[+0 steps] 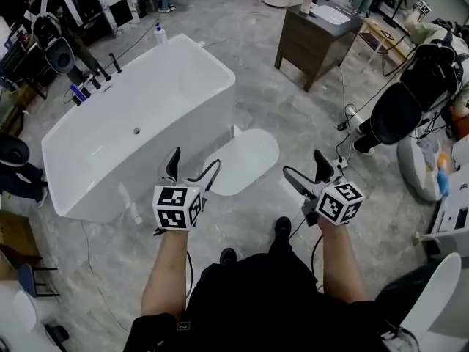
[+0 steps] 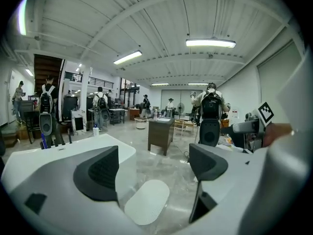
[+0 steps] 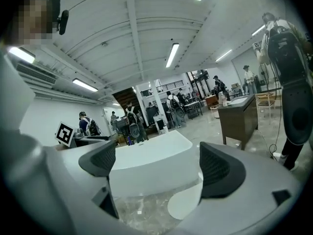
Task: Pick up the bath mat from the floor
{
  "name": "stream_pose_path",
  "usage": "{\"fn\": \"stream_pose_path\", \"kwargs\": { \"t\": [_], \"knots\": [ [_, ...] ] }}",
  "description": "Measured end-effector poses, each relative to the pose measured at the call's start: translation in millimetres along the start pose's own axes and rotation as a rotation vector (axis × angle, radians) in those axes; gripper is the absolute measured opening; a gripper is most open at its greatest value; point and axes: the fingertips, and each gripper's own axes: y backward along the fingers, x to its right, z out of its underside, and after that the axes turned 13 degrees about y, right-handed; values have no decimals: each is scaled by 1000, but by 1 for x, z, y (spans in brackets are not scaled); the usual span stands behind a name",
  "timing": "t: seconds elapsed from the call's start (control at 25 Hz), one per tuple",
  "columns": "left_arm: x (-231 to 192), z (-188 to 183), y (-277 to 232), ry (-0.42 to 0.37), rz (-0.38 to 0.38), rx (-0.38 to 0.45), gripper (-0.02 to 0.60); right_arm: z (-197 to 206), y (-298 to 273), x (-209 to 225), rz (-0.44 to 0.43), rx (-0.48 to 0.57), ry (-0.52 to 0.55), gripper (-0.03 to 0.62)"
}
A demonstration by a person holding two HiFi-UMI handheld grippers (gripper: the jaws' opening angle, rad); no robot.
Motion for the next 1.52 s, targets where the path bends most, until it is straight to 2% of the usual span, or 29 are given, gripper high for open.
{"fn": "stream_pose_path", "kwargs": {
  "t": [0.24,0.48,0.8,1.08,1.36,1.52],
  "knots": [
    [27,4,-48,46,-83,-14,465,-10,-18,70,-88,-7,-1,545],
    [67,5,-90,44,-153,-40,463,-7,-27,140,-161,-31,-34,540],
    [96,19,-116,74,-219,-74,463,5,-41,183,-253,-78,-46,535],
    [62,44,-122,170,-289,-101,459,9,-77,187,-301,-130,-13,535],
    [16,36,-159,248,-329,-51,454,-7,-135,188,-338,-192,75,535],
    [-5,26,-178,244,-349,-35,449,-18,-170,195,-339,-199,127,535]
  ]
}}
